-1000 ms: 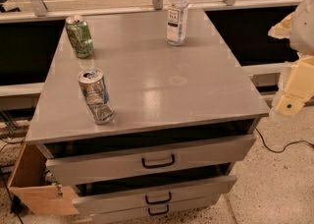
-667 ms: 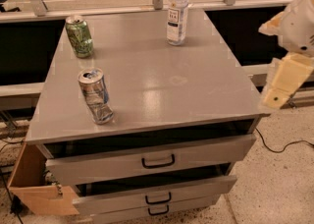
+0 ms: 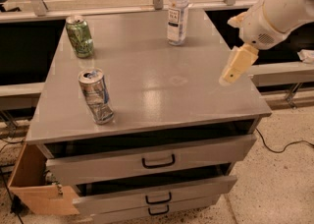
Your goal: Move blue plastic bottle near redbull can
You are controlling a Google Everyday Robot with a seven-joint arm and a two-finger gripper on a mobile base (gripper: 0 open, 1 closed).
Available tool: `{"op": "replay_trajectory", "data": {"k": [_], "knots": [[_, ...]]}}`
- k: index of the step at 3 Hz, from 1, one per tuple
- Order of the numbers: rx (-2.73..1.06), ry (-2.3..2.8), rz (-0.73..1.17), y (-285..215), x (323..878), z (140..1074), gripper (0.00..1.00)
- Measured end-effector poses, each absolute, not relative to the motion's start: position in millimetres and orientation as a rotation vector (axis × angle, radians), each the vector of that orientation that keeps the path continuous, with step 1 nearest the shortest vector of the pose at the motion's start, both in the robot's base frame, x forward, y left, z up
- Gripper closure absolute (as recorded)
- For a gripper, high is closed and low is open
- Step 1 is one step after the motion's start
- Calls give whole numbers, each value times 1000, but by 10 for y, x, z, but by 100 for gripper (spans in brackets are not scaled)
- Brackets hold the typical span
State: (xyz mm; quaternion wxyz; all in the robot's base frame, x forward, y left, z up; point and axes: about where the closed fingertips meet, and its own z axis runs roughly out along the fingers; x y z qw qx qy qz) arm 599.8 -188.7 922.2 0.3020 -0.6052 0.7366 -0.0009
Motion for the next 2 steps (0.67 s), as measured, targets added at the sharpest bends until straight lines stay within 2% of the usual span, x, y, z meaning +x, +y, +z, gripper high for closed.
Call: {"op": "replay_trajectory", "data": {"k": [2], "knots": [[-1435, 1789, 147, -1590, 6950, 9096, 0]]}}
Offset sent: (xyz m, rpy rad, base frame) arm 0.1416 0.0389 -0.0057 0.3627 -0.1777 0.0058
